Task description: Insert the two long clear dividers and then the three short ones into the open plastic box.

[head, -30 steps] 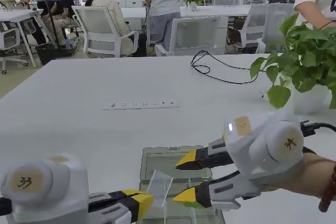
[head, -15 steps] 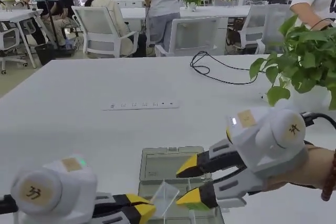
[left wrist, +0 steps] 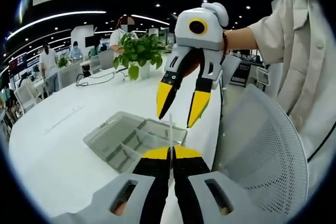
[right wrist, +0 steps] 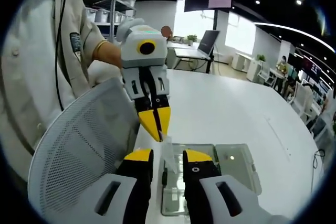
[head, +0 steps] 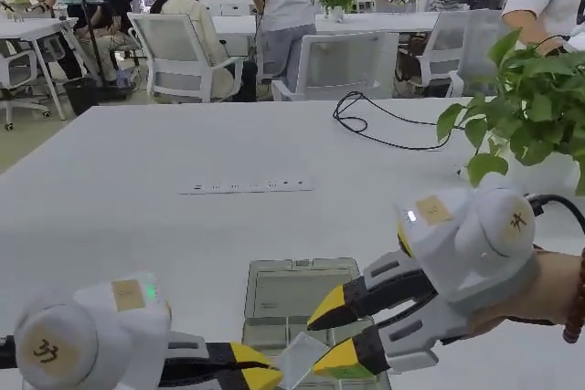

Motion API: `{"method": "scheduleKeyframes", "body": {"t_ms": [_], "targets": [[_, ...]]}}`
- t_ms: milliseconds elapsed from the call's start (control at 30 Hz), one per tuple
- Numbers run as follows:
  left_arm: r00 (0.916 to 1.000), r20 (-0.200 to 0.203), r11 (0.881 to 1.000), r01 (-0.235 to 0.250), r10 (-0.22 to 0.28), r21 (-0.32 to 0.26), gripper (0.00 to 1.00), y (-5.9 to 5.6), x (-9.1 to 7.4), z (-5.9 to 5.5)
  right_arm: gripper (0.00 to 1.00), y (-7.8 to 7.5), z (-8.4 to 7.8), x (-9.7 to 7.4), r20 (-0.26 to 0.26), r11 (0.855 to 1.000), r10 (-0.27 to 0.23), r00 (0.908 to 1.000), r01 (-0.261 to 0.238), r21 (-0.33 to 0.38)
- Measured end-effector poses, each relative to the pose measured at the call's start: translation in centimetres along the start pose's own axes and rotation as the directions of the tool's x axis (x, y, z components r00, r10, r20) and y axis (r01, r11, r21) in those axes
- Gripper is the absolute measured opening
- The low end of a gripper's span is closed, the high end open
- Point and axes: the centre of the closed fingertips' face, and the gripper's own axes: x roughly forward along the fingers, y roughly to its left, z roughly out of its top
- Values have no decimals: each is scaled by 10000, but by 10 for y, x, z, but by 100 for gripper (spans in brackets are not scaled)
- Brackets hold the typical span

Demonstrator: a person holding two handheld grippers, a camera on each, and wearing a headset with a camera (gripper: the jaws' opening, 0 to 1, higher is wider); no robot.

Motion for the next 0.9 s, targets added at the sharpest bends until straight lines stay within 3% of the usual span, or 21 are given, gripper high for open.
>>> {"method": "scheduleKeyframes", "body": {"t_ms": [167, 500, 667, 900], "targets": [[9989, 53, 9979, 462, -465, 462, 0, -8, -1, 5, 21, 9, 0, 1, -1, 9988, 482, 9988, -482, -28], [9931, 300, 9914, 1111, -1133, 687, 0, -19, -1, 10, 13, 23, 1, 1, 122, 9928, 1200, 9927, -1200, -12], [9905, 349, 9877, 1295, -1330, 881, 0, -23, 0, 12, 5, 22, 1, 0, 135, 9926, 1210, 9926, -1208, -143], [9906, 470, 9884, 1237, -1282, 883, 0, -22, -1, 15, 3, 24, 3, -2, 172, 9920, 1265, 9918, -1265, 11]]}}
